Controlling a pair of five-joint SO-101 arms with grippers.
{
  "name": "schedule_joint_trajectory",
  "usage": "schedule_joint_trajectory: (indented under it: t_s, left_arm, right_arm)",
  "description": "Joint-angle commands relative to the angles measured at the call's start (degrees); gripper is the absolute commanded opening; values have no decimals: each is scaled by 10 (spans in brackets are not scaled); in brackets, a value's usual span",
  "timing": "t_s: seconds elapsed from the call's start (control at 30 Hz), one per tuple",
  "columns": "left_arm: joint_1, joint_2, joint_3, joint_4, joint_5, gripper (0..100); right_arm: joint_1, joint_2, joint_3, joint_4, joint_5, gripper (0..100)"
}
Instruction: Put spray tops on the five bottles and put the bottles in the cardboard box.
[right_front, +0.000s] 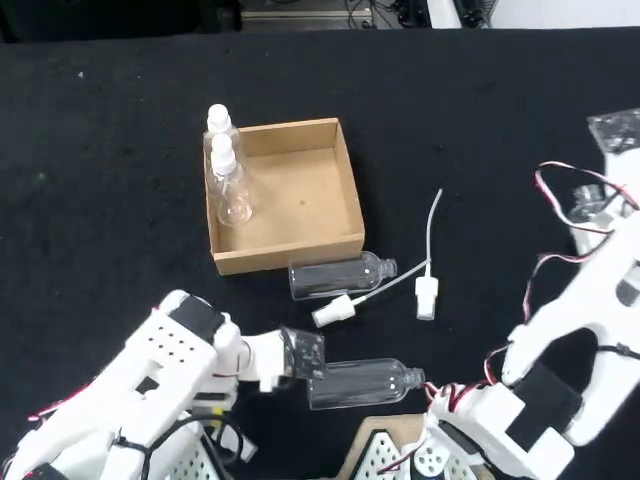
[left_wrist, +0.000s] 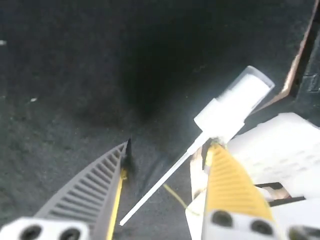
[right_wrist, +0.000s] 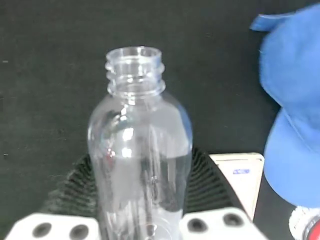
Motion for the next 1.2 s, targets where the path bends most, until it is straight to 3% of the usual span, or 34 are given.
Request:
schedule_joint_trajectory:
  t_s: [0.0,0.23,0.4,0.5,0.6,0.67,1.0,1.17]
  left_arm:
    - [19,-8,-8,-2,11,227]
    - [-29,-9,0,-109,142,227]
    - [-113,-9,-67,-88,170,227]
    - [-131,-8,-115,7,126,230]
    - [-113,-3,-114,106,-26,228]
    - [-113,-3,-92,118,-95,227]
    - [-108,-3,36,-33,-81,230]
    - [-108,-8,58,-55,-78,228]
  right_arm:
    - [35,-4,-46,-8,6,11]
    - [47,-4,-48,-8,6,11]
    - [47,-4,-48,-8,6,11]
    - [47,-4,-48,-8,6,11]
    - [47,-4,-47,-8,6,11]
    - [47,-4,-47,-8,6,11]
    - [45,-4,-45,-8,6,11]
    - [44,-4,-45,-8,6,11]
